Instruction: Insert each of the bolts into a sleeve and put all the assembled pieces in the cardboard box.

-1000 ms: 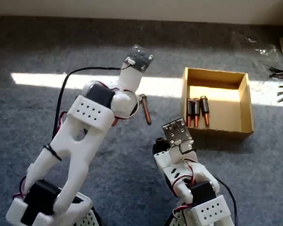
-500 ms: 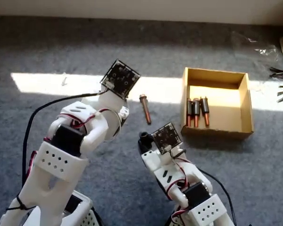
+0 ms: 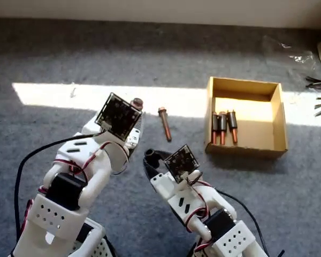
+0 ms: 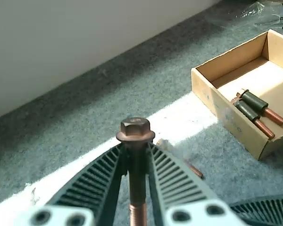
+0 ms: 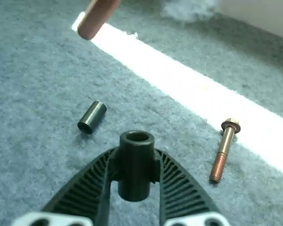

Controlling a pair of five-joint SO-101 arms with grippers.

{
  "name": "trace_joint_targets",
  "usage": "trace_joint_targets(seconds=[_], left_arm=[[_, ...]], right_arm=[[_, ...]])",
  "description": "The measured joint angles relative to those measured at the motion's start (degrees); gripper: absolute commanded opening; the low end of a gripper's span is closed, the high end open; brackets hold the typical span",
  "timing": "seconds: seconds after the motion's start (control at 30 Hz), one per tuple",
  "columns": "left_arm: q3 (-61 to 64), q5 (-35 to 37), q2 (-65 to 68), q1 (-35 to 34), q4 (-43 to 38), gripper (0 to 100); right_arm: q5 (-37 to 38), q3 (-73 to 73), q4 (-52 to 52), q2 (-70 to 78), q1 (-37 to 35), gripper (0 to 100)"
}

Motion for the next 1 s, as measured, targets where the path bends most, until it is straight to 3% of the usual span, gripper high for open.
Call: trace_joint_targets(seconds=[0.23, 0.4, 0.73, 1.0], left_arm=[[7.1, 6.0, -9.8, 0.0, -5.3, 1], [11.5, 10.0, -14.6, 0.0, -9.3, 1], [17.7, 20.5, -22.2, -0.1, -14.2, 1], [20.3, 21.8, -28.0, -0.1, -14.3, 1]], right_arm=[[0.0, 0.0, -7.5, 0.0, -1.0, 0.5], [-5.5, 0.0, -8.1, 0.0, -1.0, 0.5], [-6.3, 1.3, -8.4, 0.2, -0.9, 0.5], [-6.3, 1.5, -8.5, 0.0, 1.1, 0.5]])
